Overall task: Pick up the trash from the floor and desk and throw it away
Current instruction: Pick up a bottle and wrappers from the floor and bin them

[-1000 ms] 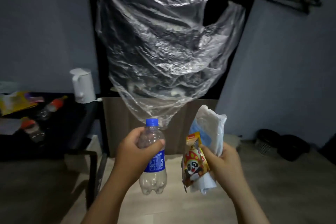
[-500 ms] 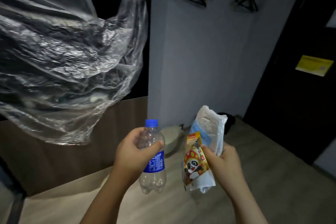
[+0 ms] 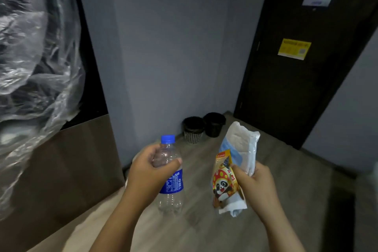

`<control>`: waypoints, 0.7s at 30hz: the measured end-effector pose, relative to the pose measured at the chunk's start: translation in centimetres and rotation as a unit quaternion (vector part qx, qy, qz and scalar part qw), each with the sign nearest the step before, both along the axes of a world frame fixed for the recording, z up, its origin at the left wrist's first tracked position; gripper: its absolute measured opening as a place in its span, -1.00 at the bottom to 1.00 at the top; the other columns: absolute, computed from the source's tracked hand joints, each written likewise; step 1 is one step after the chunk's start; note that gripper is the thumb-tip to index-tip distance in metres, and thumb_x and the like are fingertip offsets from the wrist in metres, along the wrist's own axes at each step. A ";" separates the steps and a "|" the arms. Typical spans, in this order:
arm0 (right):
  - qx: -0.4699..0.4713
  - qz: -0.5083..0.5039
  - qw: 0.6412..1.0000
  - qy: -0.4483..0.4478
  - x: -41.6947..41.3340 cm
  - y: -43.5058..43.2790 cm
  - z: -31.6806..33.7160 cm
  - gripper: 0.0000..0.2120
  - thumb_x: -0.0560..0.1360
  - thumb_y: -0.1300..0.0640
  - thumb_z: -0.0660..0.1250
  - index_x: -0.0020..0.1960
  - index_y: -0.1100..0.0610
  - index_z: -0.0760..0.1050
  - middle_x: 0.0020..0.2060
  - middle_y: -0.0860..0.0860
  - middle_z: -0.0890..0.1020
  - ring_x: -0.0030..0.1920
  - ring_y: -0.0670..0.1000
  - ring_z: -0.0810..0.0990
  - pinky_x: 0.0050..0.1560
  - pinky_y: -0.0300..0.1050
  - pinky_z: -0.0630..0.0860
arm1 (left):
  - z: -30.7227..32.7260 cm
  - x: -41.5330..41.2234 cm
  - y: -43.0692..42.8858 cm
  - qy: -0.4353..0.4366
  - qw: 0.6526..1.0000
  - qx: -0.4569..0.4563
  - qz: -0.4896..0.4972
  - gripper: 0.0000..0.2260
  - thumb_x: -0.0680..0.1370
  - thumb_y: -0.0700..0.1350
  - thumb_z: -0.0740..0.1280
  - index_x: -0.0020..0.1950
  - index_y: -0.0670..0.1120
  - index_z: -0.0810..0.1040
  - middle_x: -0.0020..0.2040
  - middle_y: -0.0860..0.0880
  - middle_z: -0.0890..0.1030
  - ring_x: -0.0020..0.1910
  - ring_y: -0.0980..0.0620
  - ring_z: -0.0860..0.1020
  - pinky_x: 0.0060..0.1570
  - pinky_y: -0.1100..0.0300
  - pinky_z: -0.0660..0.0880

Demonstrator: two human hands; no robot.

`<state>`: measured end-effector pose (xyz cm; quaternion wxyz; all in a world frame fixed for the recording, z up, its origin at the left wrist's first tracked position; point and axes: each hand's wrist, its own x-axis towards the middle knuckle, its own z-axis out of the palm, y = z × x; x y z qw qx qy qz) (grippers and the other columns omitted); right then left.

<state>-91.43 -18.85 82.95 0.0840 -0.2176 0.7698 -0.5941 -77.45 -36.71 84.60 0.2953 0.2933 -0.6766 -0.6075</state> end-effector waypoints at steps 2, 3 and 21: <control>0.013 -0.010 1.000 -0.003 -2.1 -2.4 0.0 -0.78 0.46 0.21 0.36 -0.23 0.37 0.47 -0.35 0.29 0.59 -0.37 0.07 0.56 -0.32 -0.05 0.46 | -0.1 -2.5 -2.9 0.002 1.000 0.013 -0.014 -0.71 0.35 -0.22 0.53 0.01 -0.01 0.58 -0.13 0.01 0.69 -0.16 0.08 0.67 -0.18 0.24 0.56; 0.020 -0.015 1.000 -0.004 -3.1 -3.6 0.0 -0.78 0.46 0.20 0.36 -0.23 0.37 0.48 -0.35 0.28 0.60 -0.36 0.07 0.57 -0.32 -0.06 0.47 | -0.1 -3.8 -4.4 0.001 1.000 0.019 -0.020 -0.71 0.35 -0.22 0.53 0.01 -0.02 0.58 -0.14 0.01 0.69 -0.18 0.09 0.67 -0.20 0.27 0.55; 0.055 -0.067 0.995 -0.046 -25.3 -16.5 -2.9 -0.85 0.47 0.22 0.36 -0.26 0.23 0.54 -0.40 0.13 0.64 -0.39 0.01 0.63 -0.41 -0.20 0.50 | -3.3 -27.7 -19.4 -0.066 0.995 -0.007 -0.069 -0.71 0.33 -0.16 0.54 -0.09 0.14 0.55 -0.19 0.07 0.68 -0.25 0.18 0.65 -0.28 0.33 0.49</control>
